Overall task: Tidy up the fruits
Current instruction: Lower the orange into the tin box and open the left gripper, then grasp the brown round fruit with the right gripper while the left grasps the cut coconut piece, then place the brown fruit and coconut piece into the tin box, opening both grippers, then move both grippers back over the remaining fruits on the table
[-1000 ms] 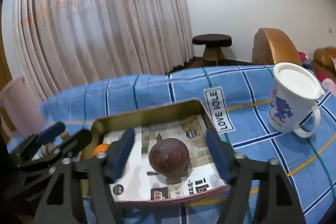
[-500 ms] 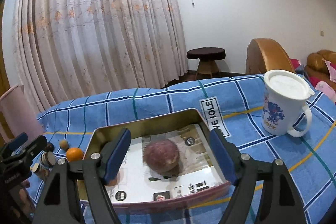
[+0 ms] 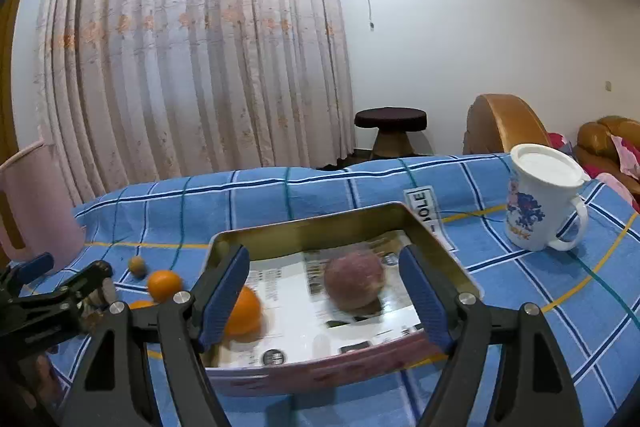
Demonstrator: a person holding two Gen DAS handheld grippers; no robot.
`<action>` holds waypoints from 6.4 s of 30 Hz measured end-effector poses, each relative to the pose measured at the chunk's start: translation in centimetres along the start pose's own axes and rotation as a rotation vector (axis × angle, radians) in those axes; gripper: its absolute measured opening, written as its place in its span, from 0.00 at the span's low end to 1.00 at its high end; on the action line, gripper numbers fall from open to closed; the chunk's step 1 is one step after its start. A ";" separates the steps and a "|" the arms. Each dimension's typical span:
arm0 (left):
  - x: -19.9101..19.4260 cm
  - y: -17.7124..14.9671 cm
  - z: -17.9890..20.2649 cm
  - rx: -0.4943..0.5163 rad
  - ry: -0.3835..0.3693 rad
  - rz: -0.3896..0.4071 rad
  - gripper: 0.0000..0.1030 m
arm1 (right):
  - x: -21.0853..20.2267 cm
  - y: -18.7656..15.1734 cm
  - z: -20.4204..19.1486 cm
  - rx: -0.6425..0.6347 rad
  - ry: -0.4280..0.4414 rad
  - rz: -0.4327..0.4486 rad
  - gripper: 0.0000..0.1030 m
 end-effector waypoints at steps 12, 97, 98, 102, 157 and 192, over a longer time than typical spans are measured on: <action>-0.3 -0.4 -4.9 -0.012 0.049 -0.026 1.00 | -1.2 -1.4 -6.4 -0.059 0.088 -0.022 0.76; 0.2 -0.2 1.7 -0.014 -0.244 -0.049 0.34 | 1.7 2.8 3.2 0.029 0.046 -0.079 0.39; 0.2 0.0 2.8 -0.003 -0.259 -0.045 0.34 | 1.8 2.9 4.1 0.036 0.033 -0.079 0.39; 0.2 1.1 6.6 0.032 -0.302 -0.037 0.34 | 2.7 2.9 7.0 0.052 -0.009 -0.091 0.39; 0.7 2.3 17.0 0.163 -0.213 -0.006 0.92 | 4.4 1.2 9.4 0.138 0.031 -0.151 0.71; 1.0 0.3 2.1 0.015 -0.035 -0.040 0.92 | 0.6 0.2 3.6 0.025 -0.085 0.001 0.70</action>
Point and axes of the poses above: each gripper's, at about its wrist camera, not at the fingertips, and x roughly the way its jaws point, z to its right, y to its top, the point moved 7 cm from there along x, roughly the way its jaws point, and after that the axes turned 5 degrees about -y, right-handed, at the moved point
